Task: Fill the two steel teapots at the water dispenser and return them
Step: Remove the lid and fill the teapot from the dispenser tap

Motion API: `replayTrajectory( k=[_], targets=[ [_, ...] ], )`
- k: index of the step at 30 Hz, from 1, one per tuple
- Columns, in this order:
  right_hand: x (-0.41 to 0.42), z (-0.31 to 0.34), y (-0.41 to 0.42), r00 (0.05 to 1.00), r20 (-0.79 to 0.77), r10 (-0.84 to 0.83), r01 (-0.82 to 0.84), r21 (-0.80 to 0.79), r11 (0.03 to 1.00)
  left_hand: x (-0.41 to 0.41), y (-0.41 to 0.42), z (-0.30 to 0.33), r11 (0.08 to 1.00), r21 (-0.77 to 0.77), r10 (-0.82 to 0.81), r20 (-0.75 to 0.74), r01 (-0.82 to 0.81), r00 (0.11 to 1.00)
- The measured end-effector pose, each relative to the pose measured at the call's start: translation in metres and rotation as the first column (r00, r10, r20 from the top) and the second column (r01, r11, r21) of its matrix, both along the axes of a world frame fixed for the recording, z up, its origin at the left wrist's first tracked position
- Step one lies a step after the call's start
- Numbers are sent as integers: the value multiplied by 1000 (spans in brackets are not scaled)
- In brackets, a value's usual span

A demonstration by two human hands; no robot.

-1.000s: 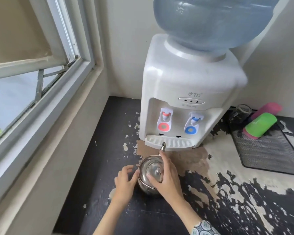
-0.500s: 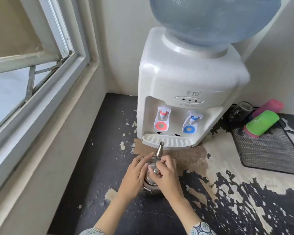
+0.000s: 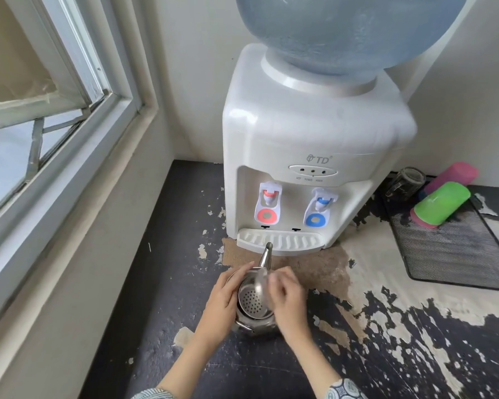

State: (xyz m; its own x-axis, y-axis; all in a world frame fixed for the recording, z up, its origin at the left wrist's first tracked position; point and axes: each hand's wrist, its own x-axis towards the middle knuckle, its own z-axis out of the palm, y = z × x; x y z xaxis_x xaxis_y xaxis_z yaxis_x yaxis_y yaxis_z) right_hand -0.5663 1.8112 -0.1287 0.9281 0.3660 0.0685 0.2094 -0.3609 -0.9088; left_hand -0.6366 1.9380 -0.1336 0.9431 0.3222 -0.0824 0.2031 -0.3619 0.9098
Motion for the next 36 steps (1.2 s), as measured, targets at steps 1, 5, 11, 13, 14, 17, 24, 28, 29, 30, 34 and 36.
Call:
replayTrajectory(
  k=[1,5,11,13,14,17,24,28,29,30,34,36],
  targets=[
    [4,0,-3,992,-98,-75,85,98,992,0,0,0,1000,11,-1,-6,2,1000],
    [10,-5,-18,946,-296,-135,202,208,957,-1,-1,1,999,34,-2,-18,3,1000],
    [20,-12,-43,879,-397,-265,378,240,894,-2,-3,2,999,31,40,-27,-39,999],
    [22,-12,-57,952,-89,-293,297,34,954,-2,-5,2,998,35,58,-12,-57,998],
    [22,-17,-65,958,34,-283,285,-94,954,-1,-6,3,997,35,65,-8,-65,998],
    [19,-32,-84,962,212,-170,239,-365,900,-1,-7,4,997,27,78,-11,-77,997],
    [-5,-30,-66,987,108,-118,154,-429,890,-2,-8,3,995,-12,103,-7,-103,995],
    [-36,-20,-35,931,-339,136,-175,-87,981,-1,-10,3,992,-23,124,16,-123,992],
    [-42,-20,-31,917,-362,166,-196,-48,979,-1,-10,4,991,-26,128,21,-128,992],
    [-44,-21,-29,915,-363,175,-200,-32,979,-1,-11,4,990,-35,135,24,-134,991],
    [-29,-15,-21,920,-373,117,-136,-25,990,-2,-21,3,971,-76,230,47,-226,972],
    [-19,-12,-16,923,-367,117,-140,-36,990,-3,-31,3,945,-97,318,50,-313,947]
  ],
)
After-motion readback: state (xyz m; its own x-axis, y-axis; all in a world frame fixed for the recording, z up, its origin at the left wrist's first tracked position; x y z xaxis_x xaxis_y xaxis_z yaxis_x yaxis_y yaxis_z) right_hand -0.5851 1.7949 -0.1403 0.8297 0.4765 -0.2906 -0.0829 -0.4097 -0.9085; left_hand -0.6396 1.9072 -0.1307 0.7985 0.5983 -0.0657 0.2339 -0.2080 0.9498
